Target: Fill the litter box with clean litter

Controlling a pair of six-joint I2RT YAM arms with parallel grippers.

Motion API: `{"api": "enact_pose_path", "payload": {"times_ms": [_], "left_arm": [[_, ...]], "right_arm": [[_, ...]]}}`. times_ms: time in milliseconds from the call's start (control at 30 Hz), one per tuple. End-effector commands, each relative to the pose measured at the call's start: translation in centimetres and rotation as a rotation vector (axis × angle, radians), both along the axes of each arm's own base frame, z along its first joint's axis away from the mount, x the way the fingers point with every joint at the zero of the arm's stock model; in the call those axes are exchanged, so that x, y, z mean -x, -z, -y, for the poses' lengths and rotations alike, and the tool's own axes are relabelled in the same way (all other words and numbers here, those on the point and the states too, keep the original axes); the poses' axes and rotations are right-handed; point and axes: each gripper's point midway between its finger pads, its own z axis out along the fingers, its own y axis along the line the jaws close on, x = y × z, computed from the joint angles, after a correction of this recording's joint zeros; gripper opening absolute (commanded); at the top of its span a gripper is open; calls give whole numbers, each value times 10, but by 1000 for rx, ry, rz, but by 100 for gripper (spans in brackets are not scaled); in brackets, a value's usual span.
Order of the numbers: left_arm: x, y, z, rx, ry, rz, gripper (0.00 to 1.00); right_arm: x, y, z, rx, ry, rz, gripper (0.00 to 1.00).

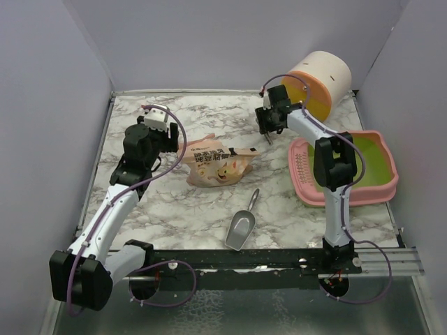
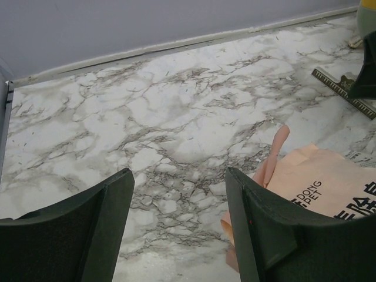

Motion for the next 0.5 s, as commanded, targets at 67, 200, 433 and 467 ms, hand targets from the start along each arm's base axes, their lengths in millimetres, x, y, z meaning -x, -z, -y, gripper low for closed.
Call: {"api": "enact_pose_path", "payload": {"times_ms": [67,200,433,467], "left_arm": [[1,-41,0,170,-22,71,69],[10,-43,5,375,-4,30,73],[23,-24,28,607,90,-236,73],[24,-20,30,619,100,-272,73]], "right_arm": [[25,-114,1,-117,34,200,53],[64,-168,7,-209,53,259,63],[133,-206,3,-345,-37,294,64],[143,-202,3,-355,-50,281,64]]}}
